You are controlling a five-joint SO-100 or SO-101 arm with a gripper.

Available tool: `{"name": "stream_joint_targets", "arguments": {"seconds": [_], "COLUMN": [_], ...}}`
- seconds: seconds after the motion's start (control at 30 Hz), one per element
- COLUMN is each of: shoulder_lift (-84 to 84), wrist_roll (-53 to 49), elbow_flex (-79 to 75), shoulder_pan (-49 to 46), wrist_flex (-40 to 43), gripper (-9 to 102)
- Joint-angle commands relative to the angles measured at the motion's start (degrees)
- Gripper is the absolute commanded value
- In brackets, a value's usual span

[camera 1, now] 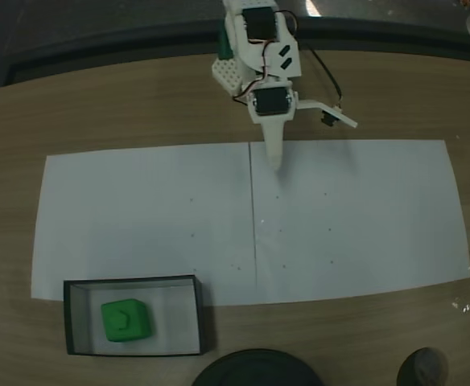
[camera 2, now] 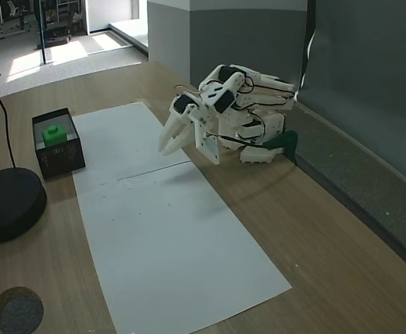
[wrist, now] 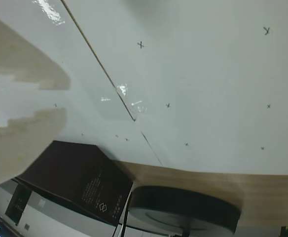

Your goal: Grab a green square and put it in the box.

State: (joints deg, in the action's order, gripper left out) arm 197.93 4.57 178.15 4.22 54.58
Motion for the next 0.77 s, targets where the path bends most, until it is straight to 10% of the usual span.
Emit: {"name": "stream_joint_targets", "arguments": {"seconds": [0.0, 0.2, 0.73], "shoulder_lift": [1.2, 1.2, 1.2], "wrist_roll": [0.4, 0.1, 0.2], "elbow_flex": [-2.2, -6.2, -6.2], "shoulder_pan": [0.2, 5.1, 5.3], "wrist_flex": [5.0, 19.5, 19.4], "gripper": [1, 1, 0]}}
